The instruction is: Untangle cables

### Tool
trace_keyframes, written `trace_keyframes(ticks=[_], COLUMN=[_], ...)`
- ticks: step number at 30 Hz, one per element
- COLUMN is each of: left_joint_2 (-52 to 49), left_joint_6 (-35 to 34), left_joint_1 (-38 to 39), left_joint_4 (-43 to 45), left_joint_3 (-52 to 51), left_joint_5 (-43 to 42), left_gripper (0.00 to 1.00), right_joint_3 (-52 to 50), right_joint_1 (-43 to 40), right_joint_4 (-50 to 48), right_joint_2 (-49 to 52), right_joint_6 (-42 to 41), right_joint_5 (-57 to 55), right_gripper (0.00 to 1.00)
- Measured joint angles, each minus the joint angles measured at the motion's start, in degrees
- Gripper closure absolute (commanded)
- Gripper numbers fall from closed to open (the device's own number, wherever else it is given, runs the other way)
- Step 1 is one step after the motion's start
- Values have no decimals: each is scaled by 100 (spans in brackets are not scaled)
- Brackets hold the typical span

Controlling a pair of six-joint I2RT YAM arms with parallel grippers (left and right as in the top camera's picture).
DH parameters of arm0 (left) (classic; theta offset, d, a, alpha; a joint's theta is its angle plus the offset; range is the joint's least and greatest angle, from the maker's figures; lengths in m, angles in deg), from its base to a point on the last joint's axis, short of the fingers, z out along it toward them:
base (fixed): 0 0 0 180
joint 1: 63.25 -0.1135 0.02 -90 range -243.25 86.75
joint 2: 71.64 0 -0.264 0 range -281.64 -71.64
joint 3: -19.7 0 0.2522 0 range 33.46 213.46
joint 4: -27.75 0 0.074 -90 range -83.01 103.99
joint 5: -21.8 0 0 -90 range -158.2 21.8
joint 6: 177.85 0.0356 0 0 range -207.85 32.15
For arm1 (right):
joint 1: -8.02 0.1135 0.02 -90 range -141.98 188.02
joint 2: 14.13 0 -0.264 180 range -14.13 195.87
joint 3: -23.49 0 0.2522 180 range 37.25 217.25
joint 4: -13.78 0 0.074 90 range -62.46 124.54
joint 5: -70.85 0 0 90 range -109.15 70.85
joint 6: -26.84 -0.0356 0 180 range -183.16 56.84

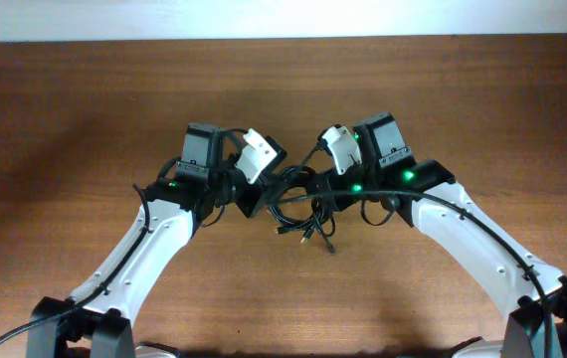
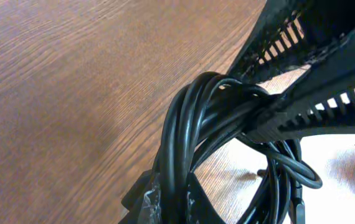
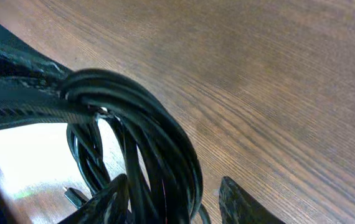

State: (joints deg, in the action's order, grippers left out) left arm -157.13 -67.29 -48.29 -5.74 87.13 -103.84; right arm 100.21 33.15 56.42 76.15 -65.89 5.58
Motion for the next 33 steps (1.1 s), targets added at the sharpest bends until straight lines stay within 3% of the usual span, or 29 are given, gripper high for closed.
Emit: trace_keyframes(ticks=[1,2,4,5,12,22,25,28,31,33], left_joint_2=[0,0,0,0,0,98,98,96,96,96], left_joint_6=[-44,-83,-389,-459,-627,-3134,-3530,-4070,-4286,-4293], left_joint_1=[0,0,-11,-35,-101,149,181,2,-11,-11], left_joint_4=[24,39,92,94,105,-2,-31,-212,-225,-245], left_joint_3=[0,0,0,0,0,2,2,0,2,2], left_joint_5=[-2,0,173,223,398,2048,2138,3394,3884,3939], left_gripper=[100,100,100,100,100,100,100,100,100,100], right_joint_3=[0,0,0,0,0,0,42,57,57,57], right_joint_1=[0,0,0,0,0,129,192,149,149,149], right_joint_4=[13,50,74,74,-68,-555,-291,-76,-378,-374], right_joint_2=[-2,0,0,0,-2,37,44,44,42,42], right_joint_6=[-2,-4,0,-2,-199,-2020,-2518,-2855,-2789,-2721], right_joint_5=[2,2,2,7,44,35,-313,-785,-662,-581], right_gripper=[48,57,90,96,96,96,96,96,96,59])
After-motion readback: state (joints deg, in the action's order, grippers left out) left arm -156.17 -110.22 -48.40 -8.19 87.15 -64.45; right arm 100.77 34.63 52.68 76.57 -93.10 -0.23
